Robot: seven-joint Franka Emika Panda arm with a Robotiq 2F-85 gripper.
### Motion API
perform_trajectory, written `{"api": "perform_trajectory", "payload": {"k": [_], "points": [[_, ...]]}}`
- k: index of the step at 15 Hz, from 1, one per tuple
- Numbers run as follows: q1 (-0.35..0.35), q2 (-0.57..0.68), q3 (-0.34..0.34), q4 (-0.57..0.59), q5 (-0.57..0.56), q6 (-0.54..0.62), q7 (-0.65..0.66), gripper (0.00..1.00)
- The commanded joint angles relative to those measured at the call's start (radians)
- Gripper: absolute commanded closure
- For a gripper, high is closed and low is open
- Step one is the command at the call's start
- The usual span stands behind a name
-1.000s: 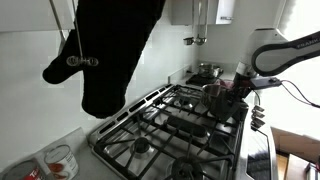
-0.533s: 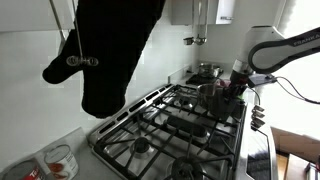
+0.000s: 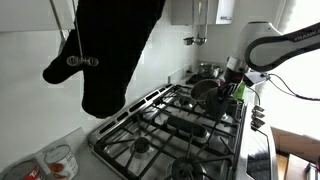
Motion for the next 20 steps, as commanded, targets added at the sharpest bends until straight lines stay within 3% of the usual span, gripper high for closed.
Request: {"api": "perform_trajectory", "payload": {"k": [1,9,15,20], "points": [[0.008,0.005,0.009,-0.022,0.028,-0.022,0.024,0.89],[-0.049,-0.063,-0.001,-0.067,0.018,-0.003,0.136,0.89],[-0.045,-0.114,-0.013,-0.121,0.119,0.054,0.198,0.89],[-0.094,-0.193,-0.019,-0.195,0.201,0.103,0.314,0.89]]}}
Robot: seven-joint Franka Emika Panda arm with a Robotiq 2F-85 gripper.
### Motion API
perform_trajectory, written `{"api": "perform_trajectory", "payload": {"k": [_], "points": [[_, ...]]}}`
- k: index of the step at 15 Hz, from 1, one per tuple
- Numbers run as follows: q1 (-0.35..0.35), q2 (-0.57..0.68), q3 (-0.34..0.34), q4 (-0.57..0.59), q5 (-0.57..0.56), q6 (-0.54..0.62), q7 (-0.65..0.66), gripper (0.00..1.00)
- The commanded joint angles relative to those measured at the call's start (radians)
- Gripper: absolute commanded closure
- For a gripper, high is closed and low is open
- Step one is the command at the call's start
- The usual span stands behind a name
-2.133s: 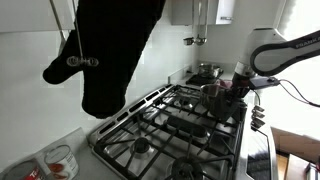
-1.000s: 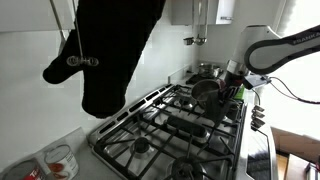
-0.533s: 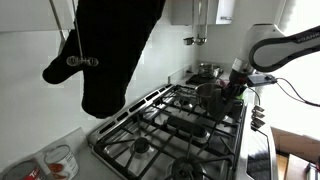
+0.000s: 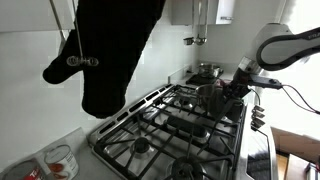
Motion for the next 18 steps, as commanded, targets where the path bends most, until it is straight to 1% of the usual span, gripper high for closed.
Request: {"api": "perform_trajectory", "payload": {"k": [1,3,5,9,13,18], "points": [[-0.041,-0.096,-0.008,-0.089,0.07,0.032,0.086,0.89],[-0.069,-0.118,-0.006,-0.114,0.094,0.023,0.134,0.89],[-0.082,-0.14,-0.011,-0.133,0.128,0.027,0.165,0.89],[-0.062,-0.167,-0.031,-0.156,0.211,0.055,0.128,0.89],[-0.009,-0.194,-0.024,-0.168,0.297,0.075,0.101,0.89],[0.061,-0.21,0.01,-0.162,0.346,0.063,0.09,0.89]]}}
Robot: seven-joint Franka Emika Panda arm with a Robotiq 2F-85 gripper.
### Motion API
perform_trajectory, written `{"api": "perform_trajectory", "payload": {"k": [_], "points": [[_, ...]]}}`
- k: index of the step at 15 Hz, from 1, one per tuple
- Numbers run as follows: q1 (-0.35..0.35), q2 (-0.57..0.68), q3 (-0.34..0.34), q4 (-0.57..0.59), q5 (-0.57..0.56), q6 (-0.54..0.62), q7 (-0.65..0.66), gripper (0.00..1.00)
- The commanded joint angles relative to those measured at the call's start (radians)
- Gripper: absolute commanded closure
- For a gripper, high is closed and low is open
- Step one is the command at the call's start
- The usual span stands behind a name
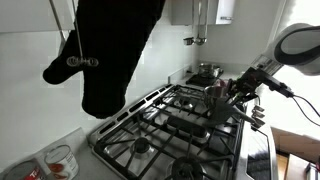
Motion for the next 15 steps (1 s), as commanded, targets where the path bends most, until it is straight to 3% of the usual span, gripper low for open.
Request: {"api": "perform_trajectory", "payload": {"k": [1,3,4,5,7,10,15], "points": [[0.042,-0.03,0.022,-0.022,0.031,0.003,-0.021,0.89],[0.018,-0.031,0.041,-0.018,-0.027,-0.031,-0.015,0.89],[-0.002,-0.033,0.051,-0.018,-0.064,-0.046,-0.014,0.39],[-0.016,-0.039,0.054,-0.014,-0.097,-0.07,-0.016,0.39],[-0.07,-0.028,0.086,0.002,-0.216,-0.124,0.001,0.25],[-0.09,-0.001,0.092,0.022,-0.307,-0.14,-0.029,0.03],[-0.077,0.027,0.076,0.025,-0.33,-0.063,-0.084,0.0]]}}
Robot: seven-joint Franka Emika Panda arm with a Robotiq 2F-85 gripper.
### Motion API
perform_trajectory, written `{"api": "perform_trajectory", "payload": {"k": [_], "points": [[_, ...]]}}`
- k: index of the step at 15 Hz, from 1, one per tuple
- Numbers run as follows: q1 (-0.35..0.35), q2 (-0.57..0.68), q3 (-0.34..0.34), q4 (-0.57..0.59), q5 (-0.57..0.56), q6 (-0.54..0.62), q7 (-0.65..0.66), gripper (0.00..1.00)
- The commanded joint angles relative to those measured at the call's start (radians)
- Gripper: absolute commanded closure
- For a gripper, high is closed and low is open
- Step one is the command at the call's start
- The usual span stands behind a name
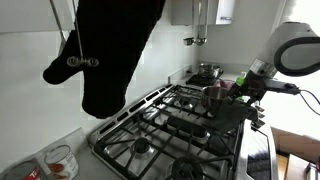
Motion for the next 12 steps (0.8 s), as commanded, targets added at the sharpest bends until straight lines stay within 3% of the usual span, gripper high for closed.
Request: {"api": "perform_trajectory", "payload": {"k": [1,4,8,10,12], "points": [[0.003,0.026,-0.008,0.016,-0.026,0.042,-0.051,0.0],[0.013,0.011,-0.006,0.044,-0.026,0.038,-0.078,0.0],[-0.005,-0.02,-0.01,0.101,-0.074,-0.059,-0.106,0.0],[0.003,-0.014,-0.042,0.106,-0.082,-0.114,-0.151,0.0],[0.038,-0.009,-0.106,0.079,-0.038,-0.098,-0.252,0.0]]}}
